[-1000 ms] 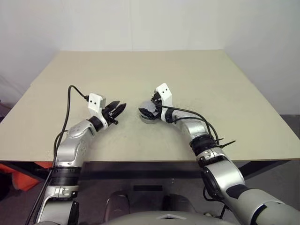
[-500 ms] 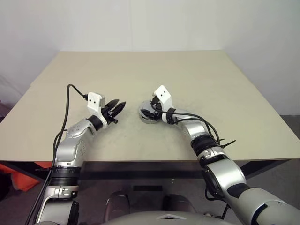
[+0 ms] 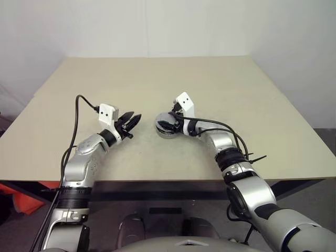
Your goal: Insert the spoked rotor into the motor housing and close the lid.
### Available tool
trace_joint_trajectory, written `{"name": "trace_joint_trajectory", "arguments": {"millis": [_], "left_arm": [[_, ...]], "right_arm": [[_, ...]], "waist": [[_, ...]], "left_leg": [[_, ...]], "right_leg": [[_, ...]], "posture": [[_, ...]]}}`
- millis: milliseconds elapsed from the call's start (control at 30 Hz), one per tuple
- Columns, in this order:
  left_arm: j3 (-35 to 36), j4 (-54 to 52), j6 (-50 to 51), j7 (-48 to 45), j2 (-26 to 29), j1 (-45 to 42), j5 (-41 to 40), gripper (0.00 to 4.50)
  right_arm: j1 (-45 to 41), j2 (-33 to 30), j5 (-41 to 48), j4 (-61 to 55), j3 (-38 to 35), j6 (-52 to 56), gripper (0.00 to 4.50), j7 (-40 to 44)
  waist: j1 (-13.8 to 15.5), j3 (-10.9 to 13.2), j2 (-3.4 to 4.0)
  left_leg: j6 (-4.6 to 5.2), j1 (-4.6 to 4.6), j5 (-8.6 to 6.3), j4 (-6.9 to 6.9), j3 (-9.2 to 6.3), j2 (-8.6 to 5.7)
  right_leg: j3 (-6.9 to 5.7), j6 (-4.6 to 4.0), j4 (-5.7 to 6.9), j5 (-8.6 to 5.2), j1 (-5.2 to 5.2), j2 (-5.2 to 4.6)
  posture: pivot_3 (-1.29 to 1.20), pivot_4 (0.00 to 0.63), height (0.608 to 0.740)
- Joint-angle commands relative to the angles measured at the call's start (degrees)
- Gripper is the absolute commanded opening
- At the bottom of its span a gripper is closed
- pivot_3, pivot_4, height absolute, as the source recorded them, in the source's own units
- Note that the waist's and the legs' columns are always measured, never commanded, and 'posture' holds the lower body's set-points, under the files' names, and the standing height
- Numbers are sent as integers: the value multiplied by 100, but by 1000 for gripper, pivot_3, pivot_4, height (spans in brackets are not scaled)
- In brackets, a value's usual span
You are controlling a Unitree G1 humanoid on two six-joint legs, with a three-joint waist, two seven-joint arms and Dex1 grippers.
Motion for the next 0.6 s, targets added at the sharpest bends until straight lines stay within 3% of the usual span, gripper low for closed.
{"name": "trace_joint_trajectory", "arguments": {"millis": [33,600], "left_arm": [[35,-245,-104,10,9,-7,7,1882],[29,-294,-93,33,18,38,23,1882]], "right_arm": [[30,-130,-169,-344,191,-263,3174,178],[18,-180,-366,-19,203,-344,3174,100]], "waist": [[1,0,0],[1,0,0]], "left_leg": [[0,0,0,0,0,0],[5,4,-3,11,0,1]], "right_leg": [[0,0,0,0,0,0],[0,1,1,0,6,0]], "posture": [[0,0,740],[0,0,740]]}}
